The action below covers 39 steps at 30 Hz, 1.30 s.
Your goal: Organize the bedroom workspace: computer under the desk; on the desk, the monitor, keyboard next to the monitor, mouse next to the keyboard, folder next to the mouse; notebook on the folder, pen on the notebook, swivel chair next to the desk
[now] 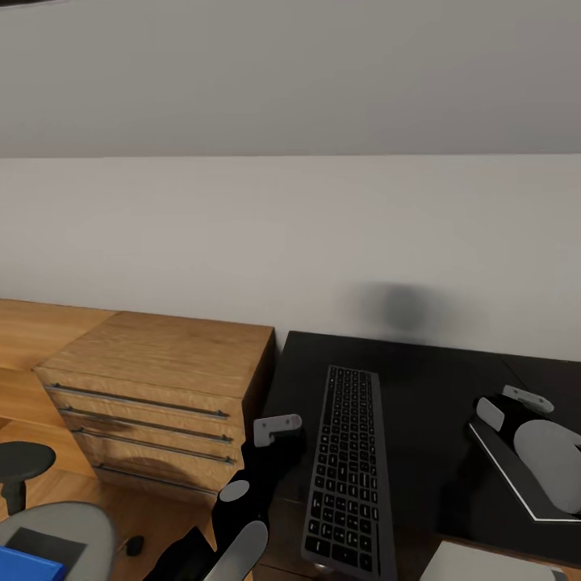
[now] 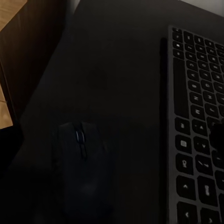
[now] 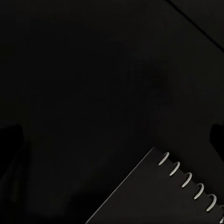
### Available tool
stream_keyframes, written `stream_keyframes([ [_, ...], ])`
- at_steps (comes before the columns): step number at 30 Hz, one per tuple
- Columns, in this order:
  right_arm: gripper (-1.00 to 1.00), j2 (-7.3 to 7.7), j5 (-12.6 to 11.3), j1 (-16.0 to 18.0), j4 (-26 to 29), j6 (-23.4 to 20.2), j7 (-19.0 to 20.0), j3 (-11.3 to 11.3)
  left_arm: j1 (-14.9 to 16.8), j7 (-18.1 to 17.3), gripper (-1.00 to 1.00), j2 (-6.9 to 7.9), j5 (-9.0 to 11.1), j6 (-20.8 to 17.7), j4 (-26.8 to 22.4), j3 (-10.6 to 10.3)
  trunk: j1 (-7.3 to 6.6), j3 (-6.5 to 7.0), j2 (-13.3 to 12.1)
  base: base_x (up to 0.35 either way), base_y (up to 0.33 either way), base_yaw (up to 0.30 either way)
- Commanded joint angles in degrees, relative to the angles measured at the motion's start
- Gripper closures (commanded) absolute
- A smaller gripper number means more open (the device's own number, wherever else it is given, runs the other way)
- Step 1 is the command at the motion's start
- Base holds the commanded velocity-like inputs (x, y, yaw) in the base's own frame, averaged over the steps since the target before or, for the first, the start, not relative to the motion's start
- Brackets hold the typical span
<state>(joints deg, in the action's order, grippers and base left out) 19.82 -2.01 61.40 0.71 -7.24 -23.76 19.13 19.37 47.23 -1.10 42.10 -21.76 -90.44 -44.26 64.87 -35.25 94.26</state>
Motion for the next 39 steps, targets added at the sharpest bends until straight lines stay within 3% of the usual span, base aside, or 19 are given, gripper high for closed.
stream_keyframes([
  [1,-1.00,0.01,-0.2,0.0,0.1,-0.3,-0.2,-0.1,0.1,0.4,-1.00,0.01,0.3,-0.2,-0.1,-0.1,0.22,-0.24,0.4,0.000,0.000,0.000],
  [8,-1.00,0.03,-0.2,0.0,0.1,-0.4,-0.2,-0.2,0.1,0.4,-1.00,0.04,0.3,-0.2,-0.2,-0.1,0.22,-0.24,0.4,0.000,0.000,0.000],
  [16,-1.00,0.04,-0.2,0.0,0.1,-0.4,-0.2,-0.2,0.1,0.5,-1.00,-0.01,0.3,-0.2,-0.2,-0.1,1.98,-1.68,3.7,0.000,0.000,0.000],
  [33,-1.00,-0.04,-0.2,0.0,0.0,-0.4,-0.2,-0.2,0.1,0.4,-1.00,0.59,0.3,-0.2,0.3,0.1,1.98,-1.68,3.7,-0.001,0.000,0.000],
  [39,-1.00,-0.13,-0.1,0.0,0.0,-0.3,-0.2,-0.2,0.1,0.4,-1.00,1.15,0.3,-0.2,0.3,0.1,1.98,-1.68,3.7,-0.204,0.000,0.000],
])
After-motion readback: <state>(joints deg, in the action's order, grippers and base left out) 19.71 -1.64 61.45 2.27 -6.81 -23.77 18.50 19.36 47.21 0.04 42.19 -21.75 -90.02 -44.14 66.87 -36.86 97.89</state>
